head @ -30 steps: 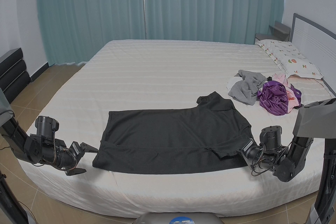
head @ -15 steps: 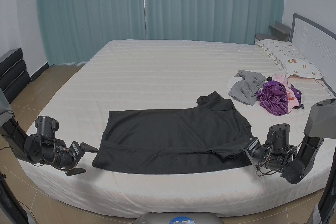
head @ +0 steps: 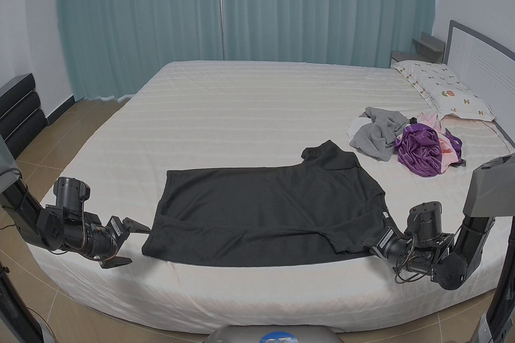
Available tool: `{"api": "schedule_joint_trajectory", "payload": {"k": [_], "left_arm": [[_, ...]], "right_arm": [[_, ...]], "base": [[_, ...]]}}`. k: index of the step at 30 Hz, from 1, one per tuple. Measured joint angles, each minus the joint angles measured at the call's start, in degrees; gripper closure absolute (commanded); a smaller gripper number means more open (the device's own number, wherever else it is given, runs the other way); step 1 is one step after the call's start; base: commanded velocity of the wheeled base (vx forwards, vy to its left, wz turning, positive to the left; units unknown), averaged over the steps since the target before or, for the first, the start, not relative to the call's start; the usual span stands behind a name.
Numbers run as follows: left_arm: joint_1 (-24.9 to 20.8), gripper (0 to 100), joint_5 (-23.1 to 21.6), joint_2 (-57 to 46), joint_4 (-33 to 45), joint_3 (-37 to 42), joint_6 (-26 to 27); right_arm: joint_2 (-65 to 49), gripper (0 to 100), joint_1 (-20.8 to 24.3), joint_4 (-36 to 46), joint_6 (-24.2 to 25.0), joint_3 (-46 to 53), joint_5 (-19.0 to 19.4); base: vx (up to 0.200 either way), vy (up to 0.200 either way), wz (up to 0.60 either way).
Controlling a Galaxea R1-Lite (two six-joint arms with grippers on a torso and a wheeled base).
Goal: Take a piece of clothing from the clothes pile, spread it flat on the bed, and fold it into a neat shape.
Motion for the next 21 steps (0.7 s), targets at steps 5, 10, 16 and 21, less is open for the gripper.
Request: {"api": "schedule_joint_trajectory", "payload": {"k": [5, 10, 16, 21], "left_arm": [[0.0, 0, 0.0, 0.0, 0.0, 0.0, 0.0], [0.0, 0, 0.0, -0.2, 0.0, 0.0, 0.0], [0.0, 0, 0.1, -0.4, 0.0, 0.0, 0.0], [0.0, 0, 0.2, -0.8, 0.0, 0.0, 0.1]], "right_arm": [[1.0, 0, -0.3, -0.5, -0.4, 0.0, 0.0], [0.2, 0, -1.5, -0.6, -0.4, -0.1, 0.0], [-3.0, 0, -3.8, -0.4, -0.4, -0.6, 0.2], [-4.6, 0, -4.9, -0.5, -0.4, -0.7, 0.5]], "base": [[0.0, 0.0, 0.0], [0.0, 0.0, 0.0], [0.067, 0.0, 0.0], [0.04, 0.0, 0.0]]}}
